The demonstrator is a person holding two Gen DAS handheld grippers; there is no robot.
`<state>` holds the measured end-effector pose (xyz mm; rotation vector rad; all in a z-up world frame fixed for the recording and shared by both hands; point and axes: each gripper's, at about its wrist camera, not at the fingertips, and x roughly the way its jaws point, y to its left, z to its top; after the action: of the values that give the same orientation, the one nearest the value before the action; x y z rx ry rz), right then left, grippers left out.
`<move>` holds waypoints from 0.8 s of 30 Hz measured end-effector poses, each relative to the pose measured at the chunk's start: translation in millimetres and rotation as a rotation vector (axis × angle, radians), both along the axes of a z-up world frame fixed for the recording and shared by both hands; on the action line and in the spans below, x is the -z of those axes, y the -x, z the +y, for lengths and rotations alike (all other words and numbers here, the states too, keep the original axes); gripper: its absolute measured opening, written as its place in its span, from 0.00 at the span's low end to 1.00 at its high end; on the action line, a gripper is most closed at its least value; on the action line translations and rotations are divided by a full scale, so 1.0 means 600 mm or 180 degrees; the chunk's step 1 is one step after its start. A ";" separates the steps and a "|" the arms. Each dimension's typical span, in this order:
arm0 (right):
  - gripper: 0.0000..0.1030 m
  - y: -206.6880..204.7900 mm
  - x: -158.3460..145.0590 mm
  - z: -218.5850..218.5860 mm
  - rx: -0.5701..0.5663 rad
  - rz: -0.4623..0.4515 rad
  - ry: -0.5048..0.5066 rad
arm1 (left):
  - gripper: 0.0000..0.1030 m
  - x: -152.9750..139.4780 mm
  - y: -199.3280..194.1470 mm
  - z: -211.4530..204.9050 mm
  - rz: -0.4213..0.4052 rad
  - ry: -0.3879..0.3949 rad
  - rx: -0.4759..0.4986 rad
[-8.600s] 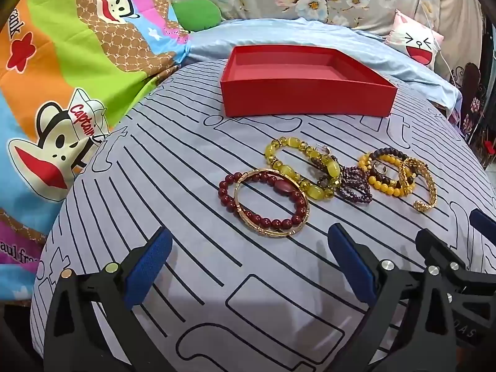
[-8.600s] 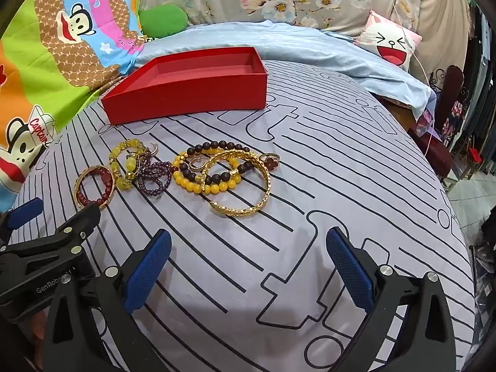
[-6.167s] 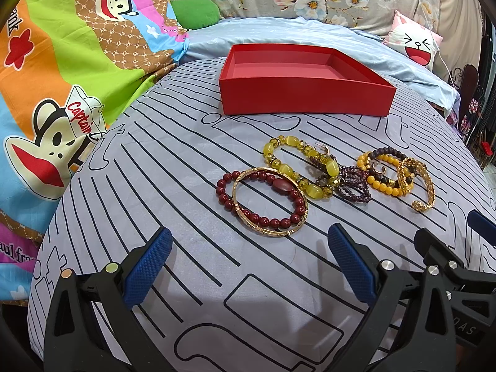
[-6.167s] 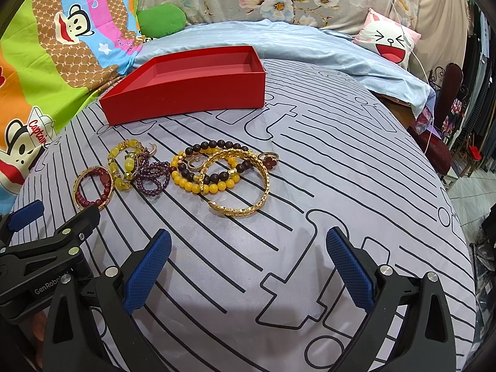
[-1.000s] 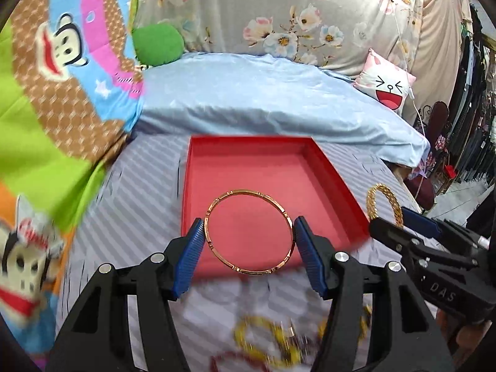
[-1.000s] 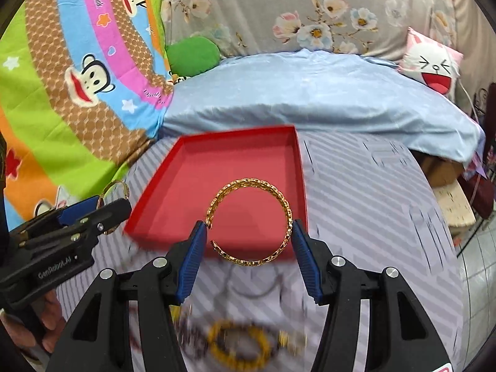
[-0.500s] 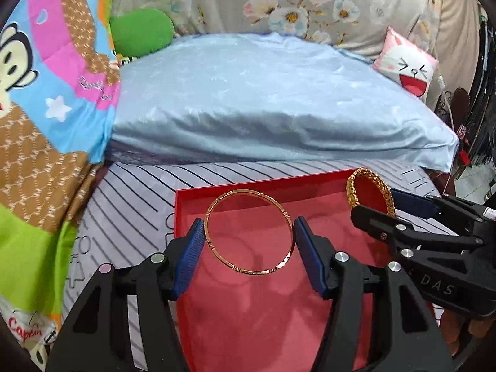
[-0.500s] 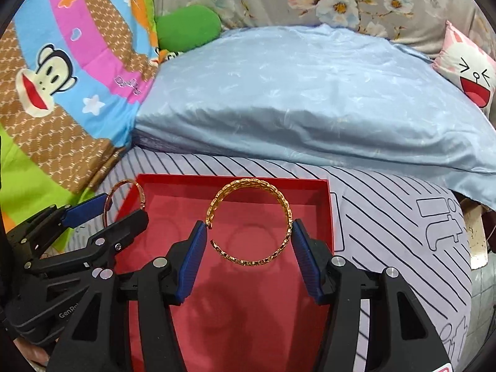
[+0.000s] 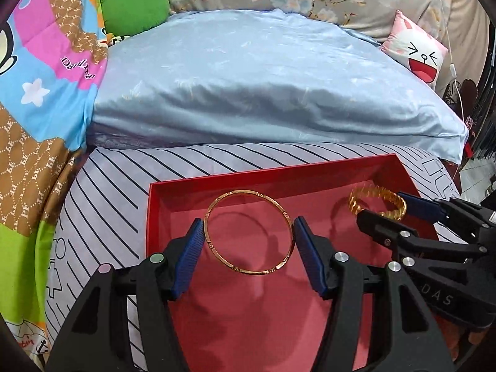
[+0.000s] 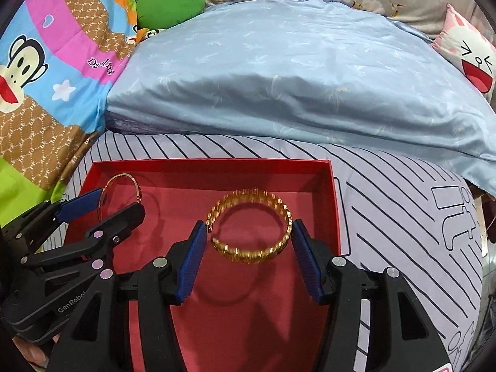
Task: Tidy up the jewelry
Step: 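Carry both gold bangles over the red tray and open both tools to drop them, then move both tools back from the tray toward the remaining bracelets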
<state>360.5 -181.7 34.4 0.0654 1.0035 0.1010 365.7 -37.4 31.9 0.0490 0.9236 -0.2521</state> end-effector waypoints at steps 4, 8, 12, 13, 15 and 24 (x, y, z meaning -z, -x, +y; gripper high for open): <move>0.56 0.002 -0.001 -0.006 0.0034 -0.0016 0.0006 | 0.66 0.002 -0.004 0.008 0.0001 0.0034 -0.0086; 0.56 0.008 -0.006 -0.011 0.0039 -0.0063 -0.0039 | 0.66 -0.007 -0.002 0.010 -0.0084 0.0069 -0.0088; 0.57 0.020 -0.020 -0.011 0.0029 -0.0113 -0.0071 | 0.66 -0.023 0.010 0.015 -0.0145 0.0065 -0.0124; 0.57 0.024 -0.024 -0.010 0.0025 -0.0131 -0.0064 | 0.66 -0.029 0.015 0.017 -0.0160 0.0074 -0.0134; 0.56 0.040 -0.040 -0.009 0.0011 -0.0194 -0.0033 | 0.66 -0.044 0.029 0.022 -0.0213 0.0081 -0.0147; 0.57 0.148 -0.115 -0.018 -0.0031 -0.0445 -0.0094 | 0.66 -0.120 0.143 0.046 -0.0499 0.0096 -0.0176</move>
<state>271.6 -192.4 103.7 0.0792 0.8629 0.1277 280.1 -9.7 104.0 0.0152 0.7640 -0.2079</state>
